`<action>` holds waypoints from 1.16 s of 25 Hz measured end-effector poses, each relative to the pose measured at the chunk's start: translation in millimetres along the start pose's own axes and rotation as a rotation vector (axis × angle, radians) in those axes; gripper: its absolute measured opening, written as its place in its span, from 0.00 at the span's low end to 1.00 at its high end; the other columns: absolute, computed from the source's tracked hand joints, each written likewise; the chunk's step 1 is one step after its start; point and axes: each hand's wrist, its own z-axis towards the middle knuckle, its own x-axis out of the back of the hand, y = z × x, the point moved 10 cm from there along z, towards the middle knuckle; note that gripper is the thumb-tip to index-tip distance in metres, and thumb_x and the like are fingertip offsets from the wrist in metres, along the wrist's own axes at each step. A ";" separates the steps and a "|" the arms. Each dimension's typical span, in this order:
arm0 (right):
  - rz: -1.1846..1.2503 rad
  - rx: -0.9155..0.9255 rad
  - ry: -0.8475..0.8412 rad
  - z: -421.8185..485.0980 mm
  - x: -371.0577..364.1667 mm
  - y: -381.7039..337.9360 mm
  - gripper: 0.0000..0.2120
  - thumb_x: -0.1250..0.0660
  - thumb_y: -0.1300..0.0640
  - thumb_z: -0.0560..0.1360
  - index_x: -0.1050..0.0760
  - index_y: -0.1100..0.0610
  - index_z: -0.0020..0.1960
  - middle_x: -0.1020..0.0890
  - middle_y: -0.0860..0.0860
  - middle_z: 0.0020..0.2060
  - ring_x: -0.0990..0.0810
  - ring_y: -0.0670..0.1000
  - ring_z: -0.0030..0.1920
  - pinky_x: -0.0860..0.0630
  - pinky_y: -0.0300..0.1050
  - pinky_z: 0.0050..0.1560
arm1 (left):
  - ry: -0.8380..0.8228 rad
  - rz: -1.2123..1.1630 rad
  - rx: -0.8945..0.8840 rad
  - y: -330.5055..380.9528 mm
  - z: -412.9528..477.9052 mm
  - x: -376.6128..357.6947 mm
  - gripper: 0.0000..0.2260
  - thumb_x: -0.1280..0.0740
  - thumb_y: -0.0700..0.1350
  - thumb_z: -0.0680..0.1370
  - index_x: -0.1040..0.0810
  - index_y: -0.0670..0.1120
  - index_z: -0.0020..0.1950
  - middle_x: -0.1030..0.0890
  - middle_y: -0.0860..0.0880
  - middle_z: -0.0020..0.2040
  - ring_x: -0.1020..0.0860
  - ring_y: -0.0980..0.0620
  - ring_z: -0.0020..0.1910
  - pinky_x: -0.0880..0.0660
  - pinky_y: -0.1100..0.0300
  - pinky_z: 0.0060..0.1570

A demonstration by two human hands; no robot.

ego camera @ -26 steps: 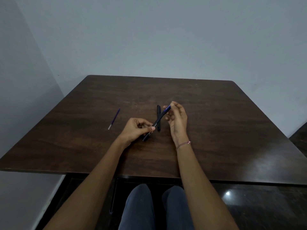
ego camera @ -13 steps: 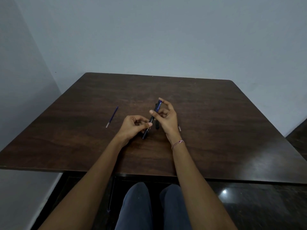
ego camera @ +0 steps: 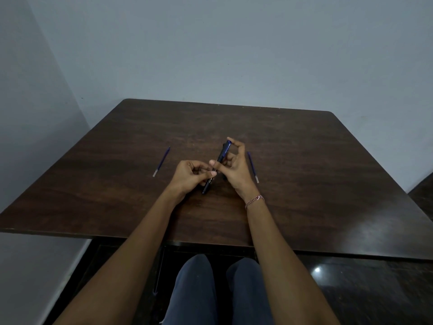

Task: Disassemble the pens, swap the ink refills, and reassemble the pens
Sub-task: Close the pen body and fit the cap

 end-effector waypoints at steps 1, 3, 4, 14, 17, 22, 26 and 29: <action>0.011 -0.001 -0.001 0.4 -0.4 0.6 0.34 0.28 0.68 0.70 0.43 0.51 0.66 0.21 0.55 0.42 0.18 0.46 0.40 0.21 0.39 0.46 | -0.001 0.007 0.002 0.1 -0.3 -0.3 0.04 0.26 0.37 0.70 0.18 0.44 0.42 0.17 0.49 0.36 0.20 0.60 0.32 0.25 0.68 0.30; 0.012 0.010 0.005 0.8 -1.3 1.1 0.34 0.28 0.69 0.70 0.43 0.51 0.67 0.22 0.55 0.41 0.19 0.46 0.39 0.21 0.38 0.45 | 0.005 0.014 0.008 -0.1 -0.7 -0.6 0.03 0.27 0.37 0.71 0.18 0.42 0.43 0.17 0.47 0.37 0.19 0.60 0.33 0.25 0.68 0.30; 0.003 0.024 0.015 0.8 -1.0 1.2 0.34 0.28 0.68 0.70 0.42 0.52 0.68 0.22 0.54 0.40 0.19 0.45 0.38 0.21 0.38 0.44 | 0.014 0.010 0.011 -0.3 -0.6 -0.4 0.03 0.27 0.37 0.71 0.18 0.41 0.44 0.17 0.46 0.38 0.19 0.60 0.33 0.25 0.68 0.31; -0.135 0.031 0.211 1.0 32.1 -7.9 0.32 0.26 0.63 0.70 0.34 0.50 0.70 0.25 0.48 0.30 0.26 0.41 0.32 0.27 0.34 0.38 | -0.066 0.088 -0.069 15.0 -21.6 -17.0 0.23 0.25 0.33 0.67 0.22 0.43 0.61 0.16 0.46 0.49 0.18 0.59 0.43 0.23 0.68 0.48; -0.164 -0.009 0.233 5.7 56.0 -18.2 0.31 0.26 0.62 0.70 0.33 0.46 0.67 0.23 0.50 0.31 0.23 0.46 0.35 0.23 0.43 0.42 | -0.141 0.057 -0.095 26.9 -21.0 -39.7 0.28 0.25 0.31 0.66 0.25 0.48 0.63 0.18 0.51 0.52 0.19 0.63 0.46 0.23 0.68 0.48; -0.256 -0.167 0.179 7.9 108.4 -27.1 0.30 0.26 0.58 0.71 0.34 0.52 0.70 0.18 0.56 0.37 0.17 0.54 0.42 0.21 0.41 0.44 | -0.109 0.115 -0.134 44.1 -11.9 -94.5 0.29 0.24 0.32 0.65 0.25 0.43 0.64 0.19 0.52 0.48 0.19 0.64 0.44 0.24 0.72 0.46; -0.338 -0.248 0.289 0.9 165.9 -32.2 0.17 0.36 0.49 0.78 0.22 0.60 0.60 0.19 0.54 0.38 0.23 0.50 0.36 0.27 0.36 0.33 | -0.093 0.238 -0.146 53.5 -11.2 -145.3 0.28 0.21 0.38 0.64 0.23 0.42 0.64 0.20 0.50 0.46 0.21 0.61 0.41 0.25 0.75 0.44; -0.557 -0.278 0.329 -1.6 211.2 -37.5 0.22 0.45 0.43 0.80 0.18 0.55 0.53 0.19 0.52 0.40 0.27 0.46 0.34 0.30 0.39 0.36 | -0.112 0.310 -0.182 64.9 -9.0 -184.7 0.28 0.22 0.40 0.65 0.23 0.43 0.63 0.20 0.49 0.47 0.22 0.58 0.42 0.25 0.72 0.45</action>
